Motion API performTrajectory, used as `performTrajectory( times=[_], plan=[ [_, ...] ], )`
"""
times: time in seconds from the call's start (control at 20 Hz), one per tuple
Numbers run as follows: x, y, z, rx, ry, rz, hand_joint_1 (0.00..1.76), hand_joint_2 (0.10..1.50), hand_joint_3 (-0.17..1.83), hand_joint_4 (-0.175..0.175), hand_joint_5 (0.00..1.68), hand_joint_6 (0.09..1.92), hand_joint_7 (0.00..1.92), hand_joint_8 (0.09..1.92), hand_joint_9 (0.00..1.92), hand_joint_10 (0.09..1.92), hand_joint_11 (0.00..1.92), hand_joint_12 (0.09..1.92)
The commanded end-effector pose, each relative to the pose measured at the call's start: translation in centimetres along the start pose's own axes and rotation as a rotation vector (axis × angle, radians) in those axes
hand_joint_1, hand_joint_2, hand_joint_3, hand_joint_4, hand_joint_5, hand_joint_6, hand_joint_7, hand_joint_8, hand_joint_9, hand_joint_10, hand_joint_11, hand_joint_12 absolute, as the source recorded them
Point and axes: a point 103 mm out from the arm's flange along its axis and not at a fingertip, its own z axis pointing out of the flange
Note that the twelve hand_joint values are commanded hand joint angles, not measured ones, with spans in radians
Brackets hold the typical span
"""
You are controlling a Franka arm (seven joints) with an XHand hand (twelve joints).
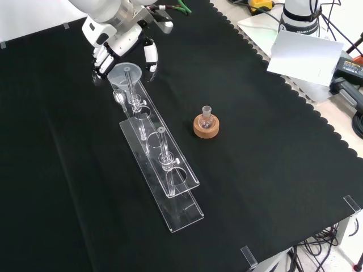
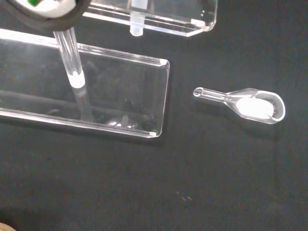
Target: Pick up the funnel from the transparent funnel stand.
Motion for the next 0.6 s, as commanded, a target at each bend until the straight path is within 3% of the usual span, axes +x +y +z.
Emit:
performTrajectory(
  times=[0.05, 0.3, 0.6],
  plan=[
    [-0.09, 0.15, 0.19, 0.001, 0.001, 0.002, 0.74, 0.62, 0.48, 0.02, 0.24, 0.09, 0.08, 0.63, 0.38, 0.72, 0.32, 1.51],
    [-0.11, 0.33, 0.32, -0.02, -0.005, 0.013, 0.74, 0.62, 0.49, 0.016, 0.25, 0.09, 0.12, 0.65, 0.43, 0.7, 0.34, 1.49],
    [-0.17, 0.07, 0.43, -0.141, -0.025, 0.064, 0.78, 0.7, 0.53, -0.011, 0.41, 0.09, 0.4, 0.67, 0.75, 0.55, 0.5, 1.39]
  ],
)
